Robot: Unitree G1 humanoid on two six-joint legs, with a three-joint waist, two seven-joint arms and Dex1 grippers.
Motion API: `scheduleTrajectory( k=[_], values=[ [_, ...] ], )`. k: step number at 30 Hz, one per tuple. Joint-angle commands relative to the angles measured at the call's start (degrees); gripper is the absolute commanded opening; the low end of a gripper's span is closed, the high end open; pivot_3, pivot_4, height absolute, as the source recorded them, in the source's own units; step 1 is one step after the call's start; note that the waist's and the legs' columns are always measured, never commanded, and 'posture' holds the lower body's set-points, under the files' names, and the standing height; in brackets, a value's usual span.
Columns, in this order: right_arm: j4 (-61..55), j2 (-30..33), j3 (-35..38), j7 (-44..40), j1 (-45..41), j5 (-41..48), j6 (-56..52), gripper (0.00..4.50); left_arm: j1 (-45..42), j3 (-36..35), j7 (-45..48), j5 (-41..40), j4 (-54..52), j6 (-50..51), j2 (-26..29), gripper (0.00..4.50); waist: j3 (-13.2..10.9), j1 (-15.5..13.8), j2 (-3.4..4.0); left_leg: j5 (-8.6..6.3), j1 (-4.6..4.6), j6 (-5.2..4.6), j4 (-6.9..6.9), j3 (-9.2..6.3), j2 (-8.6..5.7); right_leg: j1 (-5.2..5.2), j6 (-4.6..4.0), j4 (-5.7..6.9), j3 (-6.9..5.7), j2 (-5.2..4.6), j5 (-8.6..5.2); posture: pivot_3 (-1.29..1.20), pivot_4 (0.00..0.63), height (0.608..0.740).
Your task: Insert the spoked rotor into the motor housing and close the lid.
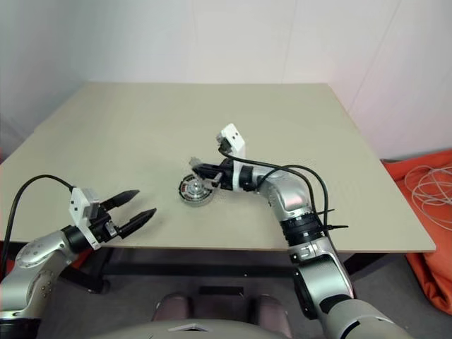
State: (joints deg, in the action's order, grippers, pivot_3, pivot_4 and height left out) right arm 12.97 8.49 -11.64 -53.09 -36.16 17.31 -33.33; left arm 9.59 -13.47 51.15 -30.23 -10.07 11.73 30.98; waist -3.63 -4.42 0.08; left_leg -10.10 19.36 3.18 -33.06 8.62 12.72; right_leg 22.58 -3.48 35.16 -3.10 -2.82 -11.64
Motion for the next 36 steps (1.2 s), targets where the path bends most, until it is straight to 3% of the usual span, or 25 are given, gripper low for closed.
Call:
scheduleTrajectory(
  k=[1, 14, 22, 28, 32, 36],
  values=[
    [3.2, 0.2, -3.0, -2.2, -2.2, -2.4, 4.3, 0.04, -0.8, -0.6, -0.1, -0.3, -1.1, -0.8, 0.1, 4.50, 0.0, 0.0, 0.00, 0.00, 0.00, 0.00, 0.01, 0.00, 0.00, 0.00, 0.00, 0.00, 0.00, 0.00, 0.00, 0.00, 0.000, 0.740],
    [14.3, 0.8, -9.0, -6.2, -3.7, -10.0, 11.5, 0.04, -0.5, -0.2, -0.5, -0.2, -1.7, -0.9, -0.2, 4.50, 0.0, 0.1, 0.00, 0.00, -0.05, 0.00, 0.02, 0.00, 0.00, -0.04, 0.00, -0.01, 0.00, 0.00, 0.00, 0.00, 0.000, 0.740],
    [8.8, 3.3, -6.8, -13.2, -5.0, -7.0, 15.4, 0.04, -0.5, -0.1, -0.6, -0.2, -1.9, -0.9, -0.4, 4.50, 0.0, 0.0, -0.01, 0.00, -0.13, -0.01, 0.01, 0.00, 0.00, -0.17, 0.00, -0.06, 0.00, 0.00, 0.00, 0.00, 0.000, 0.740],
    [9.3, 4.7, -4.9, -18.9, -8.9, -3.6, 12.7, 0.04, -0.7, -0.1, -0.6, -0.1, -1.9, -0.9, -0.3, 4.50, 0.0, 0.1, -0.01, 0.00, -0.13, -0.01, 0.01, 0.00, 0.01, -0.16, 0.00, -0.05, 0.00, 0.00, 0.00, 0.00, 0.000, 0.740],
    [14.2, 3.1, -2.7, -17.6, -13.1, -3.5, 14.0, 0.84, -0.8, -0.1, -0.4, -0.2, -1.7, -1.0, -0.2, 4.50, 0.0, 0.2, -0.01, -0.01, -0.10, -0.01, 0.01, 0.00, 0.01, -0.11, -0.01, -0.05, 0.00, 0.00, 0.00, 0.00, 0.000, 0.740],
    [16.9, 1.7, -3.1, -17.2, -13.5, -5.5, 18.2, 2.23, -0.8, -0.1, -0.4, -0.2, -1.8, -1.0, -0.2, 4.50, 0.0, 0.1, -0.05, -0.01, -0.11, -0.01, 0.01, 0.00, 0.01, -0.14, -0.01, -0.04, 0.00, 0.00, 0.00, 0.00, 0.000, 0.740]
  ],
)
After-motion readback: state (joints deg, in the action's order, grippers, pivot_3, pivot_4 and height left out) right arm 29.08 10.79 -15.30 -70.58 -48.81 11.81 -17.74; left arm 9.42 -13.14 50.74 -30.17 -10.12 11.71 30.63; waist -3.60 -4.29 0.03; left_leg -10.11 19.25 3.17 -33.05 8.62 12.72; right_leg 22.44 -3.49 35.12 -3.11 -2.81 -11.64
